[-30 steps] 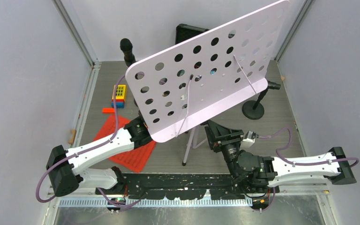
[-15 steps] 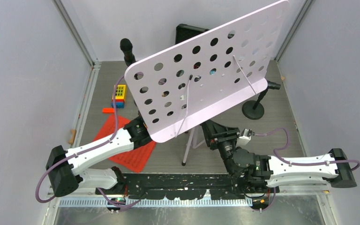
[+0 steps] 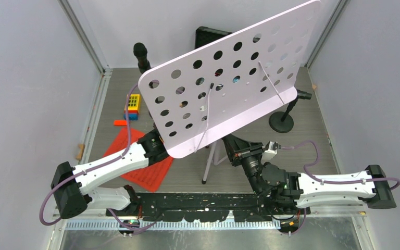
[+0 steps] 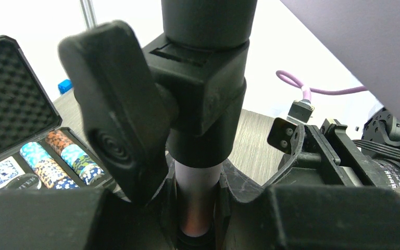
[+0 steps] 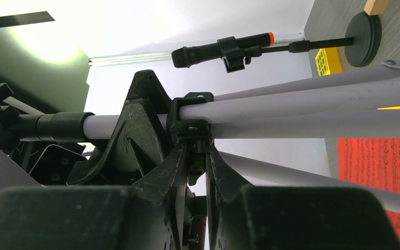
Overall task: Pack up the instrument practice props
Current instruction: Unscrew the knob on the music stand.
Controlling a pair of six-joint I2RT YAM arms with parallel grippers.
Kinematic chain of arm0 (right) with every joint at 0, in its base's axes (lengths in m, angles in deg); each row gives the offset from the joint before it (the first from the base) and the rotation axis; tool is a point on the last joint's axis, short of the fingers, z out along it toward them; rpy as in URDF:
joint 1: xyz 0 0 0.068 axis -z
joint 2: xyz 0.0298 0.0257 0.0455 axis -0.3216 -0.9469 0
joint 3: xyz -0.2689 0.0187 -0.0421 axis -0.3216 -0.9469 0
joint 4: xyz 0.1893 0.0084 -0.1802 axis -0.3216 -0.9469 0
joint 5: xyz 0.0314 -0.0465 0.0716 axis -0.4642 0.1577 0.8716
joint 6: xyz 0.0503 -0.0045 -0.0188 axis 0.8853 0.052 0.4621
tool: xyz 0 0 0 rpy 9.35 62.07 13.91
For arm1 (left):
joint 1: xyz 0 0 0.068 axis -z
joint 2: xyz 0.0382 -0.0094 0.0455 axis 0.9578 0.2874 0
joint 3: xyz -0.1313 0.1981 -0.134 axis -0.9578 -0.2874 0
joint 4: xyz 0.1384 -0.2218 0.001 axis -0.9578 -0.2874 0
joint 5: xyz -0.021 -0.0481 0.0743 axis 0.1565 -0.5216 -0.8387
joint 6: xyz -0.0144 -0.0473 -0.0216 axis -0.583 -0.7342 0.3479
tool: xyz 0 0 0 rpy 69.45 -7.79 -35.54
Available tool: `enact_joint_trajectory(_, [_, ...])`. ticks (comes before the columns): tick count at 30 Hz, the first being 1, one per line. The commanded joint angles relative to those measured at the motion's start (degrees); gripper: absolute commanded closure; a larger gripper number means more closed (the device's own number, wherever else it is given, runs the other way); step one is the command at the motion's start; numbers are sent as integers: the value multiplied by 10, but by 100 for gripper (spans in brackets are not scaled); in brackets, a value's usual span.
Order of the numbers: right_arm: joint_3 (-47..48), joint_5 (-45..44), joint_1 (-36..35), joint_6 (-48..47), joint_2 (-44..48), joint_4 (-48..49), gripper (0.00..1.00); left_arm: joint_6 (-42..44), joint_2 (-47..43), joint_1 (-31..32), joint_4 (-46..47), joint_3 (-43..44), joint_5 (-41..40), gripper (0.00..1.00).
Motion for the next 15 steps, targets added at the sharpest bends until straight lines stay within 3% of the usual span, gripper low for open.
enact_joint_trajectory(1, [18,3,1,-21,-4,15,83,-31,-16,1,-26,-4,-17,100])
enact_joint_trajectory(8, [52,-11,1,-167,-1,-86,99,-30,-14,1,-26,-5,-12,100])
enact_joint_trajectory(15, [54,12,1,-397,-34,-46,100,-30,-13,1,-28,-4,-7,100])
